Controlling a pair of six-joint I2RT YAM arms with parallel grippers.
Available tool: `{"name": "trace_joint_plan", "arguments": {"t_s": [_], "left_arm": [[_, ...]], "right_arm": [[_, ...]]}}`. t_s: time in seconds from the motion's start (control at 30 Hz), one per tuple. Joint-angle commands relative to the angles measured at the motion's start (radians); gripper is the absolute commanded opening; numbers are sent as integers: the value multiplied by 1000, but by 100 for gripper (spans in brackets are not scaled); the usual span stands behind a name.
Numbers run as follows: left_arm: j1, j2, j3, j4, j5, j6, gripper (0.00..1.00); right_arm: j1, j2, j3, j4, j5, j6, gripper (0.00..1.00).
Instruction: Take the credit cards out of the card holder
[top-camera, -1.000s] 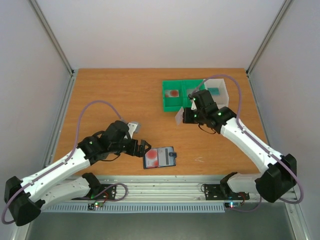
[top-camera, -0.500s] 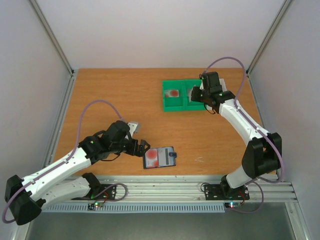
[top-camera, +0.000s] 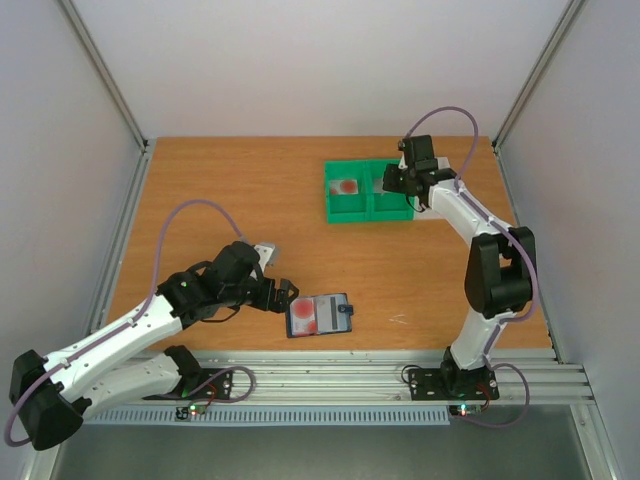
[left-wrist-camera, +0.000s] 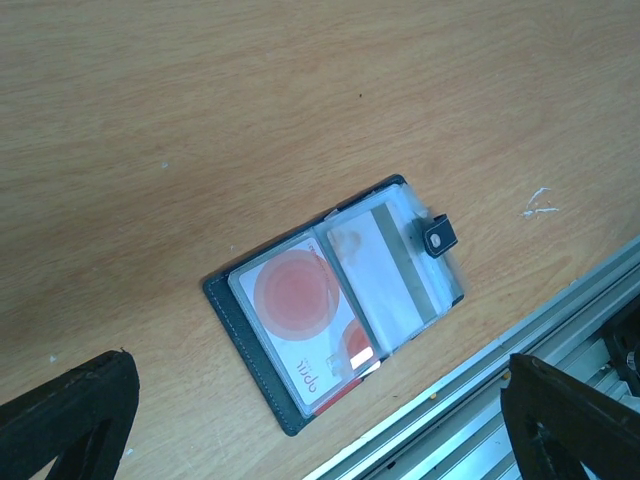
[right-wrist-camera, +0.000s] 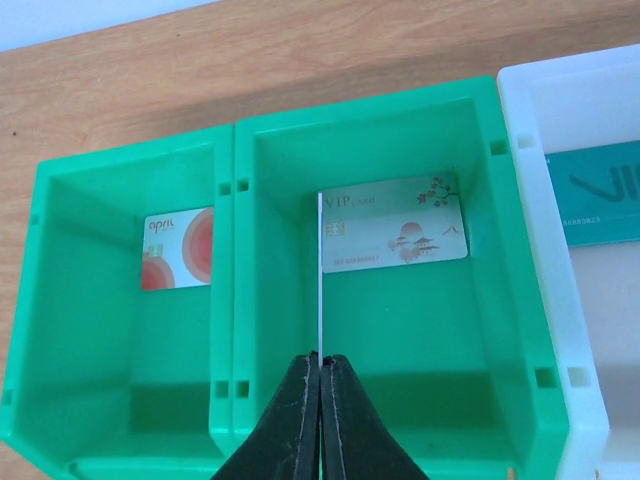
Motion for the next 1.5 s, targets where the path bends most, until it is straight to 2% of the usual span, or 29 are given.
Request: {"name": "trace_joint_plan", "arguments": {"t_s": [0.0,0.93,1.47], "left_arm": [[-2,-8,2,1,-23,9,99],[-2,68,27,-9,-19,10,99],[-2,71,24,-15,-22,-4,99]], "right_arm": [[-18,53,57,61,-54,-10,1],[-56,275,136,125,-141,46,1],[-67,341,184,89,-121,46,11]]}}
